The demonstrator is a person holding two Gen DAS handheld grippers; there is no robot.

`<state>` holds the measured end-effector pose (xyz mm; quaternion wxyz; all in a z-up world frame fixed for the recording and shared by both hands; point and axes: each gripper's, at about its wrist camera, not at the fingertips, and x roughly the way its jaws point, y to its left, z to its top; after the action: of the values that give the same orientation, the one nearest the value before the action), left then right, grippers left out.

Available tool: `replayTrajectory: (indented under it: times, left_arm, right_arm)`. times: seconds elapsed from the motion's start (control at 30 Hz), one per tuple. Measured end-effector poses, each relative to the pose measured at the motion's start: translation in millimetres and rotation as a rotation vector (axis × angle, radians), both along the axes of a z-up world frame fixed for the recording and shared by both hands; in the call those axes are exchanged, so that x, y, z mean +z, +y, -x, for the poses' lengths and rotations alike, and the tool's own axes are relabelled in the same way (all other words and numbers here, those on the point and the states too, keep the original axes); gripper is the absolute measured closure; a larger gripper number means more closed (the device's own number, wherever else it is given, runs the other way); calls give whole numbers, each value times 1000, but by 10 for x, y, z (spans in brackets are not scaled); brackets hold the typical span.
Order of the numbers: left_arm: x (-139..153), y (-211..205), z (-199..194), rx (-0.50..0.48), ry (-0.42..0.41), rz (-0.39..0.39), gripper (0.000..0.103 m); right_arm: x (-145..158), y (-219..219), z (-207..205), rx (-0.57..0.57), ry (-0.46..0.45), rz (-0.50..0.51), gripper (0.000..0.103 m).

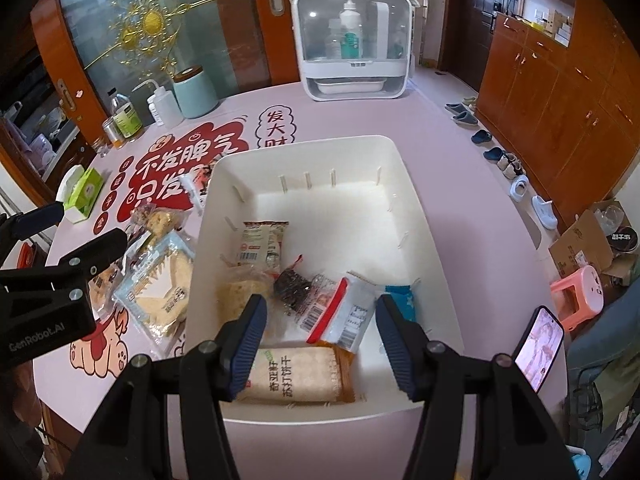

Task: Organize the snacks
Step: 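Move both tools back over the remaining snack pile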

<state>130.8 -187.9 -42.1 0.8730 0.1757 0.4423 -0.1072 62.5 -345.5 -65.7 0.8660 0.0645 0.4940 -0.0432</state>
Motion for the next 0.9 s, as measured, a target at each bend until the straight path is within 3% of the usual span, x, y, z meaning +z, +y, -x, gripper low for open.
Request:
replayTrajectory:
  times: [0.3, 0.73, 0.9]
  left_arm:
    - [29, 463, 183, 105, -15, 0, 10]
    - [44, 1924, 275, 443, -25, -21, 10]
    - [11, 2363, 193, 511, -6, 2, 10]
  right_arm:
    - [47, 329, -3, 101, -10, 9, 46]
    - [52, 1145, -278, 287, -28, -8, 46]
    - [80, 1358, -356, 310, -25, 7, 46]
